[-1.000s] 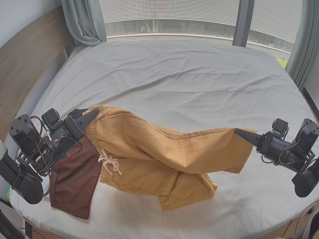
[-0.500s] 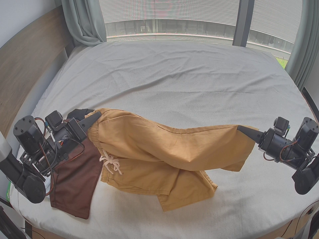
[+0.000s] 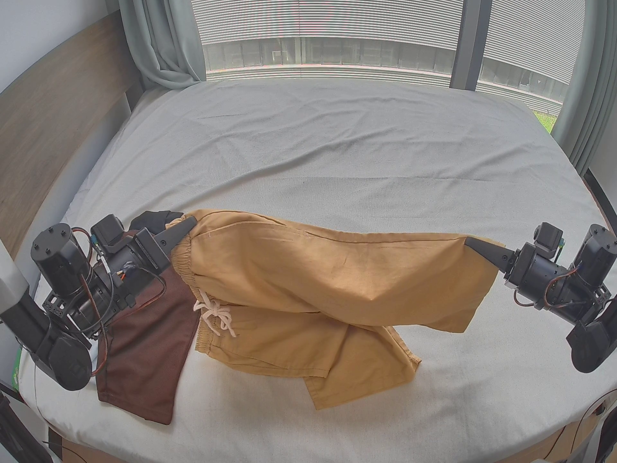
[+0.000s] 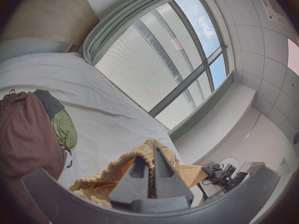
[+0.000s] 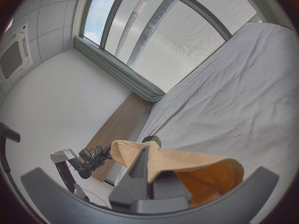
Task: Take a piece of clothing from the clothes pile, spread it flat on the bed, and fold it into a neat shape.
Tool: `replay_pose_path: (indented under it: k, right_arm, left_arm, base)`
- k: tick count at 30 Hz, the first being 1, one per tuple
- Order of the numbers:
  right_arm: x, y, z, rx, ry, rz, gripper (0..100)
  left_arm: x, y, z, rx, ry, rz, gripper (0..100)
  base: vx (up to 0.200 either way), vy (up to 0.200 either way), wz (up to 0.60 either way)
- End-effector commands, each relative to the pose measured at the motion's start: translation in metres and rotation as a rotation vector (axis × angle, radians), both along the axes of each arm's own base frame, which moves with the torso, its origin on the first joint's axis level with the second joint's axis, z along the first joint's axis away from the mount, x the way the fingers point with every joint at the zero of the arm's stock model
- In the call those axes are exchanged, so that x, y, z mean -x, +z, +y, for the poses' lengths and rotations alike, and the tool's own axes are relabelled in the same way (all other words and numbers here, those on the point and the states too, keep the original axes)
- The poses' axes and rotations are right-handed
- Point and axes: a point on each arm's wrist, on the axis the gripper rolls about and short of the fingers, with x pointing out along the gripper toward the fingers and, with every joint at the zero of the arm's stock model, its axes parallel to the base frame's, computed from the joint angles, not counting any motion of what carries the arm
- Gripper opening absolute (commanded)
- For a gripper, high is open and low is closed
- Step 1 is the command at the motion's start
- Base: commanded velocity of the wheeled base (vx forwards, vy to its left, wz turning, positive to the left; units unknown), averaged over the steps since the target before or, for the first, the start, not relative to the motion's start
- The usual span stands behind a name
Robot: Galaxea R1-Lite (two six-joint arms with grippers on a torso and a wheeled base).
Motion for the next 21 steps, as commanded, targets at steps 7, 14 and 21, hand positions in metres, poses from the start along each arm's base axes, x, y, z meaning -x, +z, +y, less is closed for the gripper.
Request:
replay_pose_path:
  k: [7,14,21]
  right_arm:
    - [-0.0036,-0.0038,-0.0039,0.003,-0.015,0.012,0]
    - [-0.0053,-0.003,-0.0062,0.002,-0.026,0.007,0]
    - [-0.0065,-0.0011,-0.0101,0.001,-0.04,-0.002,0]
  left_arm:
    - [-0.0067,-0.007,0.0023,-0.02,0.017,0.01,0]
    - [-0.0072,-0.008,0.0027,-0.021,0.018,0.014,0]
    - [-0.008,-0.0086,0.0034,-0.021,0.021,0.016,0]
  base:
    - [0.0,0.0,0.0]
    - [0.0,0.0,0.0]
    - [0.0,0.0,0.0]
